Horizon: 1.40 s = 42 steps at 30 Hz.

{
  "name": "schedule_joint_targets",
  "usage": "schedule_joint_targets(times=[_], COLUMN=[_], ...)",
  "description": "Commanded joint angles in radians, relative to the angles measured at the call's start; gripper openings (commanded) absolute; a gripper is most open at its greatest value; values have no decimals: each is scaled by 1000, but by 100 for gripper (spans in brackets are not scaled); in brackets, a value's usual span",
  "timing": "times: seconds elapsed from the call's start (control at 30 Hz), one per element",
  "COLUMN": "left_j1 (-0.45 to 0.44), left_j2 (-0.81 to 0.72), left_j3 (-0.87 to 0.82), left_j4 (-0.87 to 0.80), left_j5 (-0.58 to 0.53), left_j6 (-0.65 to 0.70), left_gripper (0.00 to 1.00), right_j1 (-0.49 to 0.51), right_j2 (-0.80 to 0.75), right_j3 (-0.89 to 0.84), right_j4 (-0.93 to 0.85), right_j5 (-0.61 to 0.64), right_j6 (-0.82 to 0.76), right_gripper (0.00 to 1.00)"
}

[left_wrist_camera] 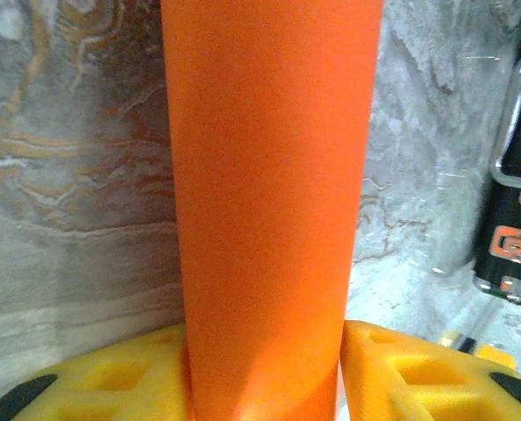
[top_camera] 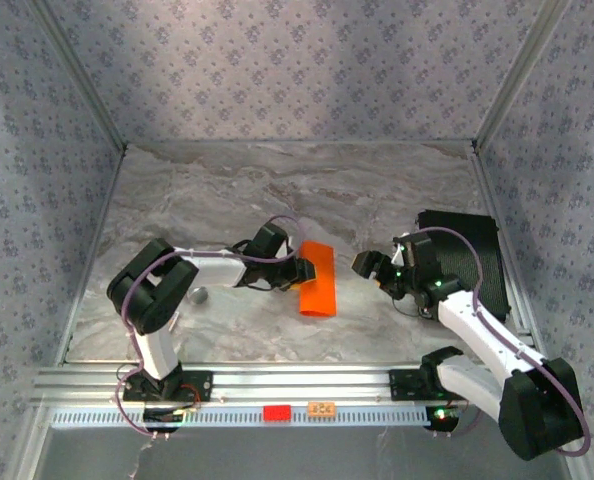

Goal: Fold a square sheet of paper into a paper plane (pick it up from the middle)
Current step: First fold the square sheet of paper in half at the center of the table.

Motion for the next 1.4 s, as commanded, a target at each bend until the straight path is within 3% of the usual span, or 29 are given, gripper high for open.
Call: schedule_joint_targets(times=[0.0, 0.63, 1.37], left_j1=[-7, -43, -45], left_j2=[-34, -81, -107], left_j3=[24, 106, 130], left_j4=[-120, -297, -385], left_j5=[-81, -209, -273], left_j6=[60, 156, 209], left_gripper=[46, 61, 68], right_j1=[8, 16, 44], right_j2=[6, 12, 103], right_j3=[18, 28, 45], right_j4=[3, -17, 8], right_j5=[1, -10, -21], right_j6=[12, 7, 22], right_gripper=[84, 84, 84])
